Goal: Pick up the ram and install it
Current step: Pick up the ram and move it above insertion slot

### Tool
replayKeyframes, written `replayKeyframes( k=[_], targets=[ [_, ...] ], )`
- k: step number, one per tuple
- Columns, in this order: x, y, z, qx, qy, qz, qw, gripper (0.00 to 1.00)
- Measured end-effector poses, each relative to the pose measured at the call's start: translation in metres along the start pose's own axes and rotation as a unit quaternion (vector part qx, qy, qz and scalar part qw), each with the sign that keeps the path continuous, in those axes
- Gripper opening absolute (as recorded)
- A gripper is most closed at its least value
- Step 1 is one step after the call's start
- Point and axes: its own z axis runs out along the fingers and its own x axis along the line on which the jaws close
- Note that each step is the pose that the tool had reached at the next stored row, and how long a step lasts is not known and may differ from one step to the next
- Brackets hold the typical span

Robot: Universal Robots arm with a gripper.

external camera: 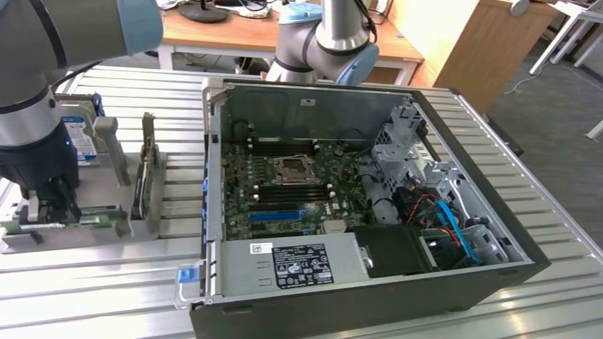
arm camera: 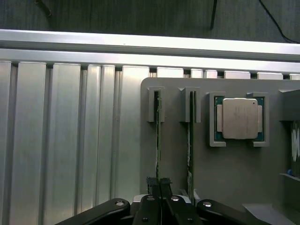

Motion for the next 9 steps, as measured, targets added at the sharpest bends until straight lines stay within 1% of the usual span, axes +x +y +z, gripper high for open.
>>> replayKeyframes(
  k=[4,9],
  targets=[
    [-0.0001,0.0001,-0.0041,0.0000,0.0000,0.000,1.0000,0.12],
    [-0.0001,0.0000,-0.0067,0.0001,0.0000,0.000,1.0000,0.12]
  ],
)
